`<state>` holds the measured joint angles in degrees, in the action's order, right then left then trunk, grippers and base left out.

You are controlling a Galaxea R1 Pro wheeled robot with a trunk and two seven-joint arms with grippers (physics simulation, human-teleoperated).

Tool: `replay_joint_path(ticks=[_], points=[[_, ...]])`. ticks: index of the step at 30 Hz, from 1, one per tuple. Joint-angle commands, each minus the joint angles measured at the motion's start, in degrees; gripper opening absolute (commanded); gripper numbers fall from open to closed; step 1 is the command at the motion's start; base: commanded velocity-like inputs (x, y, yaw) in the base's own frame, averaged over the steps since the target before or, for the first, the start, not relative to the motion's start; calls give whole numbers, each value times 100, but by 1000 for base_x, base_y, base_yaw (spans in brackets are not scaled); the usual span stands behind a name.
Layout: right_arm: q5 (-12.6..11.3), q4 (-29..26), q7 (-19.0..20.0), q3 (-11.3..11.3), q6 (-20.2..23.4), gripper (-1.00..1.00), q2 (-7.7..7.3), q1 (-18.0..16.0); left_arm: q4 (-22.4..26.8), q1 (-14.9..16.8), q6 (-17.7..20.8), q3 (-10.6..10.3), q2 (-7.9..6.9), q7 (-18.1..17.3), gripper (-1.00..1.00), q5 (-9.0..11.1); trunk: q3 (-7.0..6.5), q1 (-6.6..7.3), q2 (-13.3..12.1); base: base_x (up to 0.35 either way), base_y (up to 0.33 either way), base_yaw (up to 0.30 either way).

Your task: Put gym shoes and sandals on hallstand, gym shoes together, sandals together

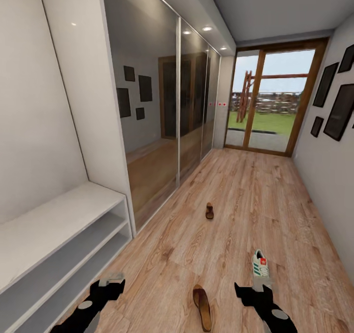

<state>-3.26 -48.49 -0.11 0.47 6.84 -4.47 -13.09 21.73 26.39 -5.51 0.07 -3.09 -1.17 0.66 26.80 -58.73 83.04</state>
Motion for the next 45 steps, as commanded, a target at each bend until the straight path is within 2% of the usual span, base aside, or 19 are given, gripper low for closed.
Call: replay_joint_path(ticks=[1, 4, 9, 20, 27, 32, 41, 45], points=[[-34, -12, -2, 5, 154, 100, 10, -99, 5, 36, 16, 1, -2, -13, 100, 8, 7, 0, 3, 0, 0, 0], [-37, -11, -5, 5, 478, 100, 76, -343, 30, 127, 77, 2, -5, -9, 100, 10, 7, 0, 3, 0, 0, 0], [-50, -16, 1, 6, 753, 100, 172, -530, 121, 234, 118, 28, -18, 0, 100, 18, 7, 0, 3, 0, 0, 0], [-37, 75, 2, 23, 922, 100, 367, -651, 343, 342, 202, 63, -10, -95, 100, 65, 7, 0, 3, 0, 0, 0], [-42, 151, 10, 29, 932, 100, 399, -658, 361, 636, 439, 63, -14, -474, 100, 66, 7, 0, 3, 0, 0, 0], [-42, 171, 34, 36, 933, 100, 400, -659, 407, 723, 645, 55, -35, -694, 100, 60, 7, 0, 3, 0, 0, 0], [-35, 232, 45, 27, 933, 100, 353, -660, 438, 752, 724, 54, -13, -841, 100, 20, 7, 0, 3, 0, 0, 0], [-34, 277, 43, 29, 935, 100, 350, -660, 531, 822, 771, -16, -13, -913, 100, 19, 25, -22, 44, 0, 0, 0]])
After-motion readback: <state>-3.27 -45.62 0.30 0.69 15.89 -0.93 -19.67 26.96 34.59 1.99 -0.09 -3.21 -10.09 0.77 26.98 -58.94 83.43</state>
